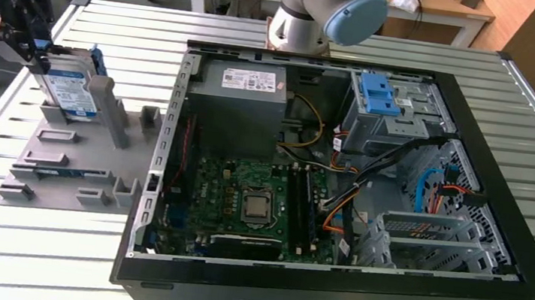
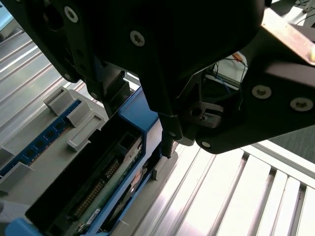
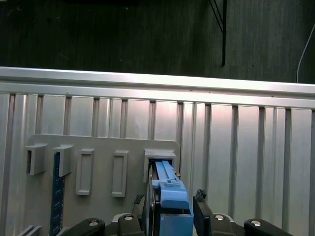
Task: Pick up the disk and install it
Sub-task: 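Pick up the disk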
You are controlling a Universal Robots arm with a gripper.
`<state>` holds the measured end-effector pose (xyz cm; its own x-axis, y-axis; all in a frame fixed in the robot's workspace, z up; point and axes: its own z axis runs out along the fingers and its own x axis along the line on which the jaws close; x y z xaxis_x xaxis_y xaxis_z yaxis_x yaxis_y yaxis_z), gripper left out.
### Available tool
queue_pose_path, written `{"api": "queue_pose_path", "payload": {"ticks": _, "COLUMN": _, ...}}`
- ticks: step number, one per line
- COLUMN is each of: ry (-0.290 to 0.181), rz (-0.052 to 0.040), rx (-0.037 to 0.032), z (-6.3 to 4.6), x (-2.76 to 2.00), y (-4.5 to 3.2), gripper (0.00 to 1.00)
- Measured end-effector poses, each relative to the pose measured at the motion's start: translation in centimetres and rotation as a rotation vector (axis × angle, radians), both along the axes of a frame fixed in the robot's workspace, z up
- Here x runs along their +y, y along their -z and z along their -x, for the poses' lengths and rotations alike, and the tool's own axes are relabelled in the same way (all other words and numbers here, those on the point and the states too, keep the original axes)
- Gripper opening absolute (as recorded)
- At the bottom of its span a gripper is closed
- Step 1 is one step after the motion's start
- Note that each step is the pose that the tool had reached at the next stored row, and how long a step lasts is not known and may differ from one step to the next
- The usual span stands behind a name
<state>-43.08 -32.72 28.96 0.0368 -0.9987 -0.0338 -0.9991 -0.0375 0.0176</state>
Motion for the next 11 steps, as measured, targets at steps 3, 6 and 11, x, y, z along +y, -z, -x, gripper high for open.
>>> {"api": "queue_pose_path", "payload": {"ticks": 3, "ry": 0.000, "rz": 0.0000, "rx": -0.0001, "z": 0.00, "x": 0.00, "y": 0.01, "gripper": 0.49}}
{"api": "queue_pose_path", "payload": {"ticks": 6, "ry": 0.000, "rz": 0.0002, "rx": 0.0001, "z": 0.00, "x": -0.01, "y": 0.01, "gripper": 0.41}}
{"api": "queue_pose_path", "payload": {"ticks": 11, "ry": 0.000, "rz": 0.0000, "rx": 0.0000, "z": -0.01, "x": -0.02, "y": 0.01, "gripper": 0.37}}
